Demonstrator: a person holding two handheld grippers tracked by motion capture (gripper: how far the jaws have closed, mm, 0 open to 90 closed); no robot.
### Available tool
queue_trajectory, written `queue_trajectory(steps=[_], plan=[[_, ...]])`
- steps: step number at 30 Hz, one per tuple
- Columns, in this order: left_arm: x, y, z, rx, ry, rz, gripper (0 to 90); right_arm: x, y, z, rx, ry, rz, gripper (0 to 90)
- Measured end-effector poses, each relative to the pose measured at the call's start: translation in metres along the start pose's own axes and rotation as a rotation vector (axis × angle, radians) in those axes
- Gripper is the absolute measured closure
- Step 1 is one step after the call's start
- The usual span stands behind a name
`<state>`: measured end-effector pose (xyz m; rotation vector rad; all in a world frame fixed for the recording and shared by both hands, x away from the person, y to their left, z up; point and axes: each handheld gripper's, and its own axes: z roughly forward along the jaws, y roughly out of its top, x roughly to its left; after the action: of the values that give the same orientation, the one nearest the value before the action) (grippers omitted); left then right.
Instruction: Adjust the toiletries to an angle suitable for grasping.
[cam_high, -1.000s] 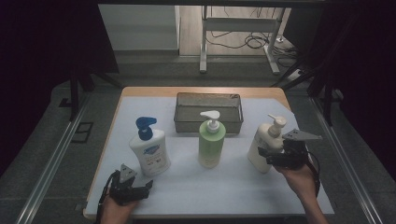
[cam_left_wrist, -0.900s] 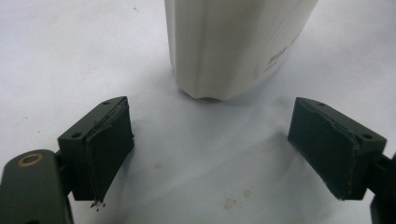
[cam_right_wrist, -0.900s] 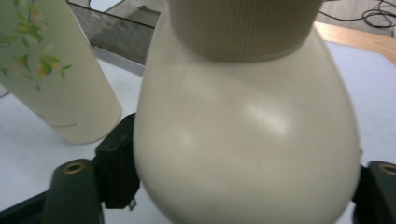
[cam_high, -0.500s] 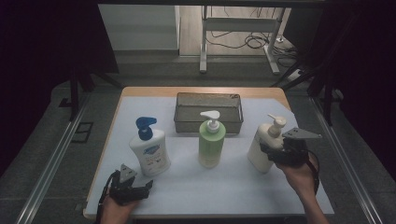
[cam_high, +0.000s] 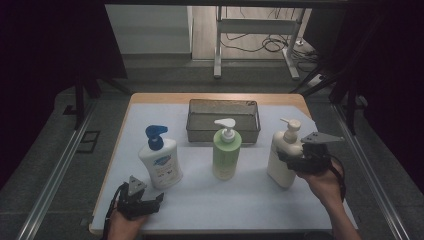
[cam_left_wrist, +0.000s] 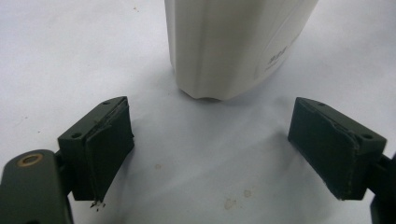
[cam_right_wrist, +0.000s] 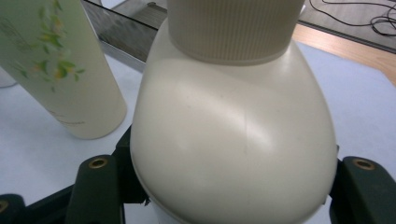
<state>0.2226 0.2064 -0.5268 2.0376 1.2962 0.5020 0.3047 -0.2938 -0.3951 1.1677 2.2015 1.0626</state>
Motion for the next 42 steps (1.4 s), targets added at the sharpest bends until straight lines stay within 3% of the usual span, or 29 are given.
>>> queue_trajectory(steps=[18, 42], plan=[[0.000, 0.000, 0.000, 0.001, 0.000, 0.004, 13.5, 0.002, 0.029, -0.008, -0.005, 0.089, -0.018, 36.3], [0.000, 0.000, 0.000, 0.000, -0.001, 0.002, 13.3, 0.005, 0.074, -0.001, -0.041, 0.134, -0.035, 36.4]])
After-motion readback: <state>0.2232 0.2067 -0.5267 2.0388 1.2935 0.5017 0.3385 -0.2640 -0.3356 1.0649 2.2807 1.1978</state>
